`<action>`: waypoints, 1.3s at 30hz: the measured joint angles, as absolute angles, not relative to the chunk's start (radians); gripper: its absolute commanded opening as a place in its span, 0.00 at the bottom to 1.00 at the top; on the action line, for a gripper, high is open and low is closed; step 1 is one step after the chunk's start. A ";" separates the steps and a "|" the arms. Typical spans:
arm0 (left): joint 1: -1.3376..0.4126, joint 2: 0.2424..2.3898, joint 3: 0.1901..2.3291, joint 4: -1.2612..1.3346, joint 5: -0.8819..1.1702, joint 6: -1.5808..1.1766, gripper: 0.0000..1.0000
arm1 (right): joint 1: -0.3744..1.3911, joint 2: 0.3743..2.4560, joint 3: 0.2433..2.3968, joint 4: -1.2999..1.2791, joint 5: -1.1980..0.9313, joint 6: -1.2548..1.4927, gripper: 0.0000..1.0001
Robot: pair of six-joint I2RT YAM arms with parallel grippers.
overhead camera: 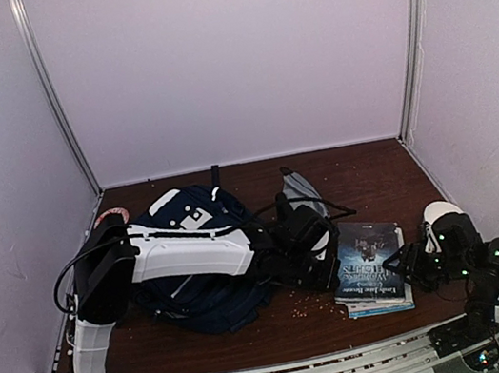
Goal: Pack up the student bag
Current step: Pick up the book from the center of the board.
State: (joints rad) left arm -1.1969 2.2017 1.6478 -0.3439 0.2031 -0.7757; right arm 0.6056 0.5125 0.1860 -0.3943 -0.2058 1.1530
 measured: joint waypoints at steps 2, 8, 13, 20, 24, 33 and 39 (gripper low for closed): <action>-1.196 2.203 1.650 -0.347 0.205 -0.776 0.00 | 0.606 0.502 0.179 -0.386 -0.204 1.158 0.67; -1.193 2.213 1.674 -0.375 0.214 -0.776 0.00 | 0.606 0.500 0.174 -0.371 -0.204 1.161 0.66; -1.190 2.223 1.694 -0.399 0.224 -0.775 0.00 | 0.606 0.500 0.173 -0.363 -0.203 1.163 0.64; -1.185 2.233 1.713 -0.424 0.236 -0.773 0.00 | 0.607 0.508 0.173 -0.348 -0.205 1.155 0.63; -1.183 2.238 1.713 -0.426 0.240 -0.772 0.00 | 0.619 0.527 0.173 -0.307 -0.243 1.151 0.63; -1.192 2.277 1.713 -0.365 0.252 -0.763 0.00 | 0.670 0.539 0.207 -0.186 -0.393 1.147 0.55; -1.192 2.279 1.713 -0.367 0.250 -0.757 0.00 | 0.673 0.543 0.206 -0.199 -0.382 1.153 0.47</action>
State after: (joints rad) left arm -1.1915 2.2787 1.7130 -0.3672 0.2501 -0.7574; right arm 0.6727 0.5426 0.2062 -0.1986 -0.3817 1.1530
